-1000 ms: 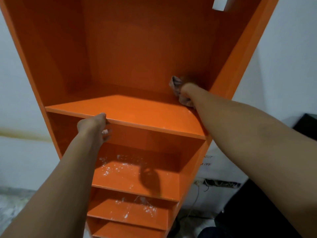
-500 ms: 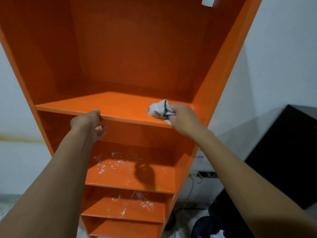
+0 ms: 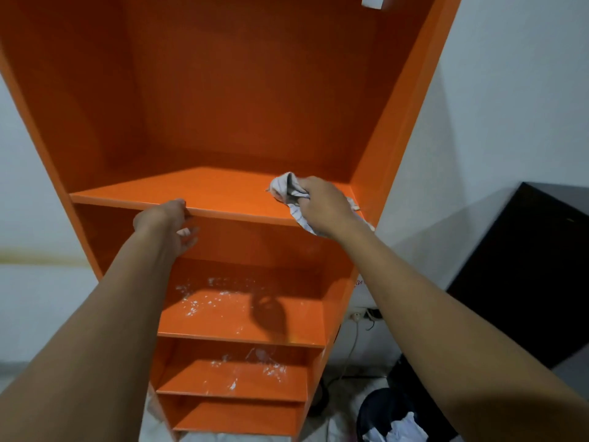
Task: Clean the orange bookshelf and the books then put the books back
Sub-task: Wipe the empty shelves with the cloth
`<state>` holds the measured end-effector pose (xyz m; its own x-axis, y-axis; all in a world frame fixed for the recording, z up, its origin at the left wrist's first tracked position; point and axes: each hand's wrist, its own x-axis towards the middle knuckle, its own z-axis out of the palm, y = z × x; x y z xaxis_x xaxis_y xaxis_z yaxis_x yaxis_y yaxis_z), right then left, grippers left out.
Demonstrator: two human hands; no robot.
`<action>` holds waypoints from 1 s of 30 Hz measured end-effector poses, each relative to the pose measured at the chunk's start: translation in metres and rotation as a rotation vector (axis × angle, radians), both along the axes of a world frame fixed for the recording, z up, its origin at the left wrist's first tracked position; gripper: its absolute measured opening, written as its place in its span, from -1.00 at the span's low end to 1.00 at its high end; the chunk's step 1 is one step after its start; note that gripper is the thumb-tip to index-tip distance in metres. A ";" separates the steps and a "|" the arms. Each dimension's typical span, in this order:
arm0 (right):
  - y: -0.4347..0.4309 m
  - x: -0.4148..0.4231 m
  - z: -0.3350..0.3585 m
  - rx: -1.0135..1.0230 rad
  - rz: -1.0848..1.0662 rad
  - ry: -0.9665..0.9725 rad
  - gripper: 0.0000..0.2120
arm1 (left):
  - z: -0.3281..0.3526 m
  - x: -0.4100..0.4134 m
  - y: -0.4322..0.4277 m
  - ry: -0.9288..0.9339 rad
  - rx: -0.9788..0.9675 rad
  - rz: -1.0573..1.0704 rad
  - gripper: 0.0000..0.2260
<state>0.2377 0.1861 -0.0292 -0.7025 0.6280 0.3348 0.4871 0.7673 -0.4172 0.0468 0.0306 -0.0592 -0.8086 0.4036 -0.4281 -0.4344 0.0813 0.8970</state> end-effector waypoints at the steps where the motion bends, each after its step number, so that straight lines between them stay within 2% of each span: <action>1: -0.003 -0.003 -0.004 0.004 0.017 0.000 -0.76 | 0.000 0.001 0.001 -0.001 -0.004 -0.003 -0.68; 4: -0.038 -0.004 -0.009 -0.022 0.306 0.090 -0.82 | 0.001 -0.001 0.001 -0.002 -0.005 0.011 -0.67; 5: -0.053 -0.002 -0.014 -0.030 0.442 0.057 -0.79 | 0.000 -0.001 0.002 0.000 -0.010 0.017 -0.66; 7: -0.081 0.004 -0.030 -0.027 0.592 -0.058 -0.59 | -0.001 -0.002 0.002 0.015 -0.016 0.017 -0.67; 9: -0.092 0.007 -0.042 -0.035 0.558 0.039 -0.43 | -0.003 -0.002 0.004 0.029 -0.021 0.012 -0.74; 11: -0.082 0.009 -0.035 -0.035 0.430 0.278 -0.46 | -0.003 -0.002 0.005 0.033 -0.019 0.014 -0.83; 13: -0.056 0.012 -0.024 0.043 0.227 0.428 -0.50 | -0.002 -0.001 0.004 0.020 -0.023 0.027 -0.81; 17: -0.008 0.025 -0.010 0.117 -0.085 0.410 -0.58 | 0.000 0.002 0.001 0.019 -0.024 0.047 -0.70; 20: 0.008 0.026 -0.016 0.131 -0.271 0.269 -0.59 | 0.002 0.005 0.002 0.005 -0.020 0.063 -0.69; 24: -0.009 0.007 -0.032 0.200 -0.281 0.141 -0.60 | 0.003 0.009 0.001 0.019 -0.016 0.067 -0.72; 28: -0.045 -0.022 -0.053 0.365 -0.128 0.286 -0.47 | 0.002 0.010 0.000 0.049 -0.020 0.055 -0.76; 30: -0.053 -0.040 -0.063 0.459 -0.063 0.399 -0.52 | 0.002 0.010 0.001 0.044 -0.028 0.050 -0.82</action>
<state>0.1975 0.1327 -0.0923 -0.4336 0.3935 0.8107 0.4119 0.8867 -0.2101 0.0566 0.0317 -0.0570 -0.8456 0.3504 -0.4027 -0.3990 0.0862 0.9129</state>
